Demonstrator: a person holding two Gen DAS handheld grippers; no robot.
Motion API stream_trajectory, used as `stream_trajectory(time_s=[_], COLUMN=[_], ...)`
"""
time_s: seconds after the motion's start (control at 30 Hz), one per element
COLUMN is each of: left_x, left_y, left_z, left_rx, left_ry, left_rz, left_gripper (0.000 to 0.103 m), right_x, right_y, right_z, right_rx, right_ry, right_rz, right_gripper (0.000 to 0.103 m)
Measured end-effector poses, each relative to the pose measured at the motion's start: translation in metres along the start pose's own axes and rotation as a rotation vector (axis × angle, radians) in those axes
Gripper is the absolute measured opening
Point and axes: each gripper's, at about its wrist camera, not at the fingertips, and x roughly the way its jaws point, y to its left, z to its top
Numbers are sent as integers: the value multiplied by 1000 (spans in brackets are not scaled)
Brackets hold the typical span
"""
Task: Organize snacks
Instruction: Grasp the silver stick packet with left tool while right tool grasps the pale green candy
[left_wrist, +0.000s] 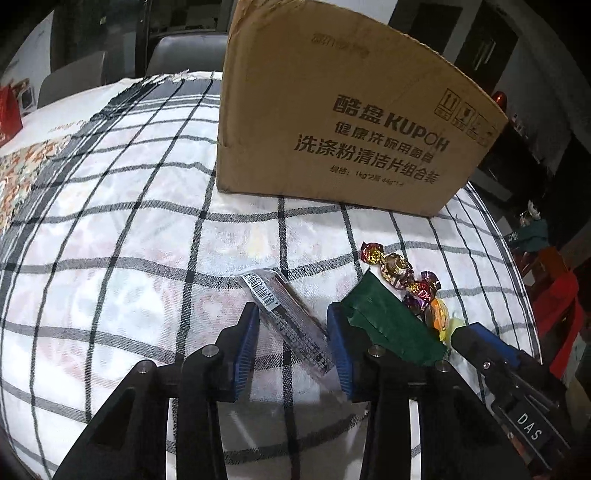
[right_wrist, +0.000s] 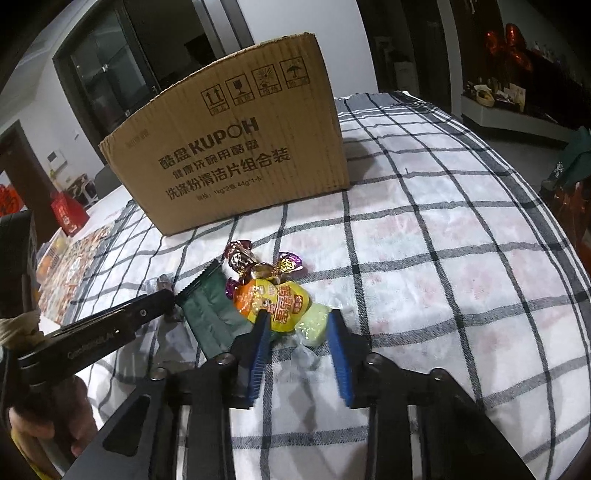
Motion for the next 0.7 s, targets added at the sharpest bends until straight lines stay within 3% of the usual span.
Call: stream_trajectory(time_s=[0.13, 0.43, 0.7], left_x=[2, 0, -7], left_y=[-1, 0, 2], left_z=[1, -1, -6], left_rx=[0, 2, 5], left_ry=[-6, -17, -17], left_rz=[7, -22, -24], left_gripper=[37, 28, 25], right_x=[4, 2, 4], right_y=[-2, -2, -1], right_z=[1, 1, 0], right_rx=[8, -10, -12], right_ry=[2, -13, 5], right_rz=[-1, -18, -14], right_gripper=[30, 8, 8])
